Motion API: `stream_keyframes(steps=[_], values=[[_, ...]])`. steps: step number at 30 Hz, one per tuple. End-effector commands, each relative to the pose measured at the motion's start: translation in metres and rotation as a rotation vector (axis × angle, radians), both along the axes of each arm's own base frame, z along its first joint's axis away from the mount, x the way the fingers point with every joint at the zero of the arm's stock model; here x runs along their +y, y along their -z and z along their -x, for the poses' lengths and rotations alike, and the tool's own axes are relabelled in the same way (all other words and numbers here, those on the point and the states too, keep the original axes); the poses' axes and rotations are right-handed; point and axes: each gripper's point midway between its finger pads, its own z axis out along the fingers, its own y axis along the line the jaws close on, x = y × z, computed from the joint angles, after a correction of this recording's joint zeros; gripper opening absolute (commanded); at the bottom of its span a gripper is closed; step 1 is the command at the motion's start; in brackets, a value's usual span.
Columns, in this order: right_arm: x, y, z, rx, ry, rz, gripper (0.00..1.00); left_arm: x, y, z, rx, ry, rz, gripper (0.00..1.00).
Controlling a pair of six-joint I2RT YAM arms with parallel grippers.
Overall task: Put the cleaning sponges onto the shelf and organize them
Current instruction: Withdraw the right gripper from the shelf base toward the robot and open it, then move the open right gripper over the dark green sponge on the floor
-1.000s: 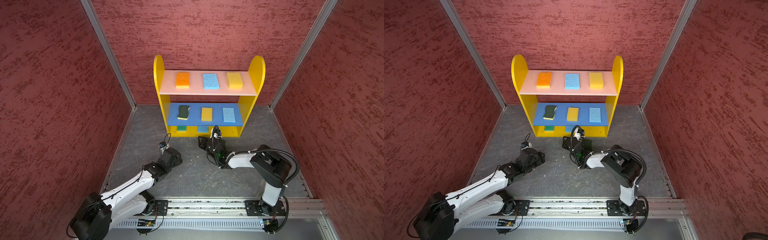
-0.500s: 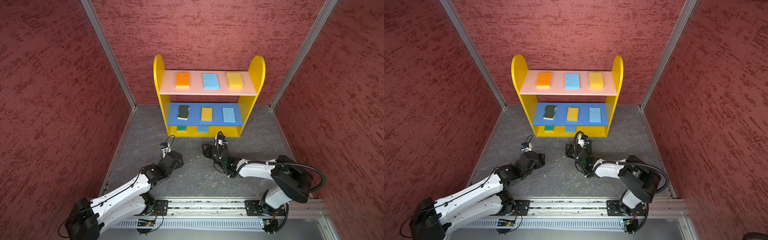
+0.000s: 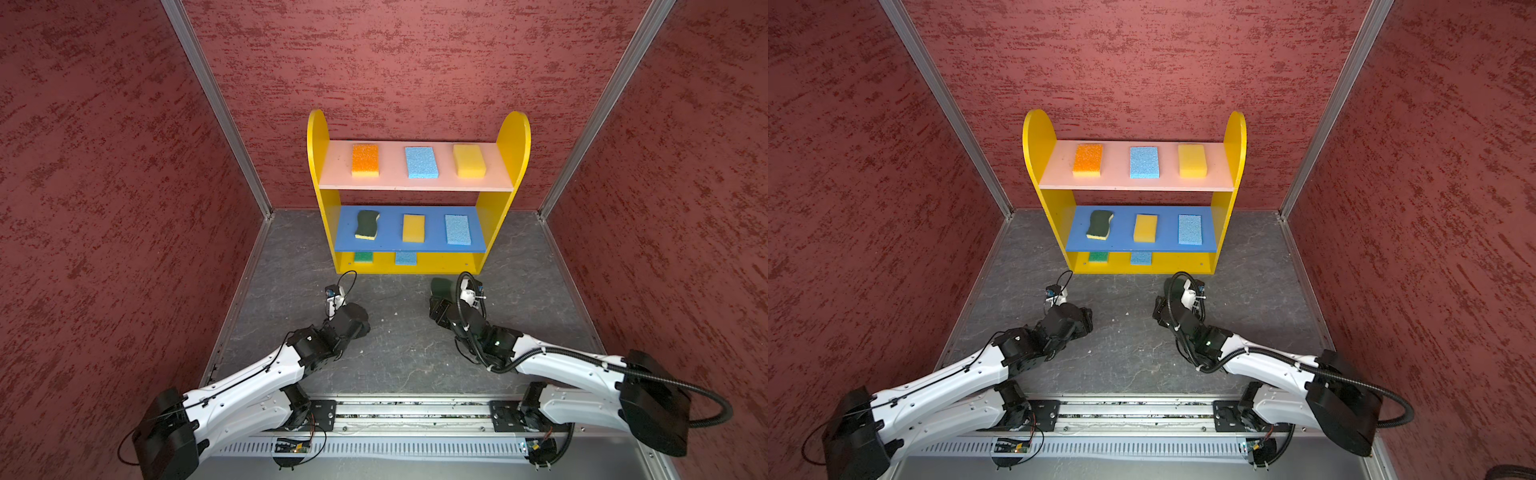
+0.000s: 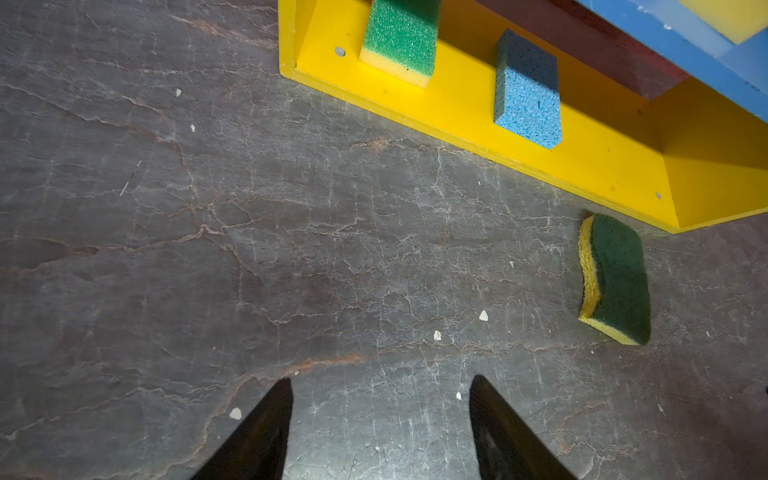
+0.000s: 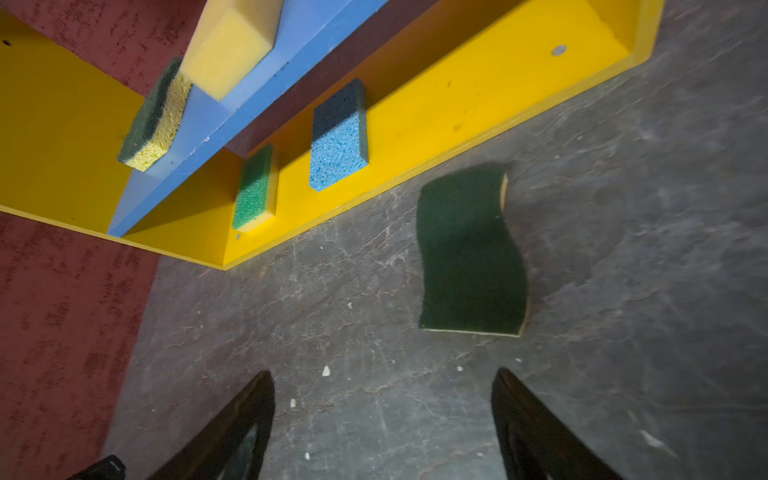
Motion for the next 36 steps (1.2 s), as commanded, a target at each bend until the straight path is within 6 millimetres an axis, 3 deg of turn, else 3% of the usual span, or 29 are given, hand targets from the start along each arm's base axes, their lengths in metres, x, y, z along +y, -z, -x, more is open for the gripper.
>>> stream_keyframes(steps=[1, 9, 17, 36], values=[[-0.026, 0.02, 0.011, 0.044, 0.032, 0.13, 0.89, -0.002, -0.01, -0.004, -0.022, -0.02, 0.004, 0.69], [-0.022, 0.035, 0.015, 0.106, -0.031, 0.244, 0.99, -0.003, -0.013, -0.007, -0.035, -0.036, 0.005, 0.69], [-0.017, 0.045, 0.008, 0.18, -0.061, 0.418, 0.99, 0.004, -0.016, -0.005, -0.036, -0.048, -0.018, 0.71], [-0.004, 0.067, -0.008, 0.25, -0.049, 0.487, 0.99, 0.014, -0.006, -0.006, -0.005, -0.078, 0.059, 0.72]])
